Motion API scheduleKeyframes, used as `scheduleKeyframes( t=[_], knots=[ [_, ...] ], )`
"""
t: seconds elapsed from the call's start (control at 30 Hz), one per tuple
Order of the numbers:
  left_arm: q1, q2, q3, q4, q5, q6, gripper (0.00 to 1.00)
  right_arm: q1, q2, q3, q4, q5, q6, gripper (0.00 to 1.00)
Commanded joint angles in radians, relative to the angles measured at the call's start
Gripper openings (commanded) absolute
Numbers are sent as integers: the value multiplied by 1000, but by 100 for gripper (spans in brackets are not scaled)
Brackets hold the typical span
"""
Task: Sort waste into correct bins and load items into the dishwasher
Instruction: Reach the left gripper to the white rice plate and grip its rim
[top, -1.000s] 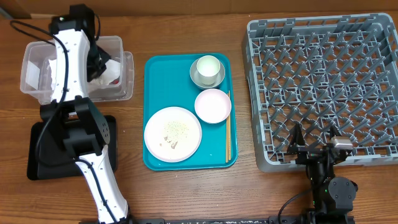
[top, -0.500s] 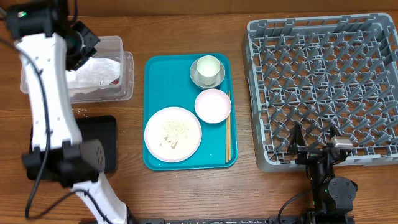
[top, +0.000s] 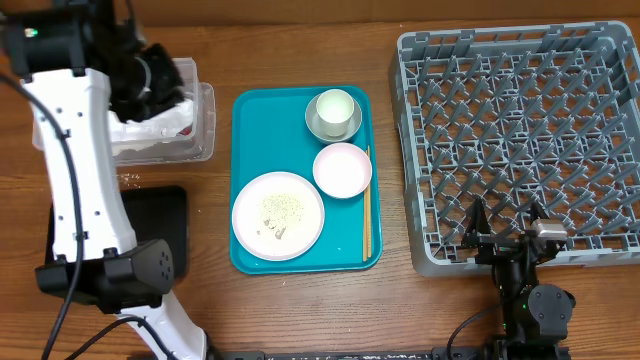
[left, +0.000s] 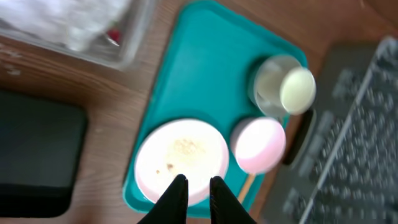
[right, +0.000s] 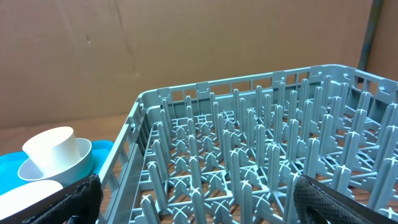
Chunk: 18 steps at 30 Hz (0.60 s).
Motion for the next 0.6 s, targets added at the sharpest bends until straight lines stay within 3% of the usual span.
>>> scheduleKeyframes(
  t=[0.0, 0.2, 0.4, 0.57],
  knots=[
    [-89, -93, -71, -3, 7, 72, 17, -4, -10, -10, 6, -5, -3, 100],
    [-274, -270, -319, -3, -235, -27, 26, -4, -10, -10, 6, -5, -3, 100],
    [-455, -319, -567, 53, -248, -89, 27, -4, -10, -10, 6, -5, -3, 100],
    [-613, -316, -788, 265, -249, -135, 26, -4, -10, -10, 6, -5, -3, 100]
  ],
)
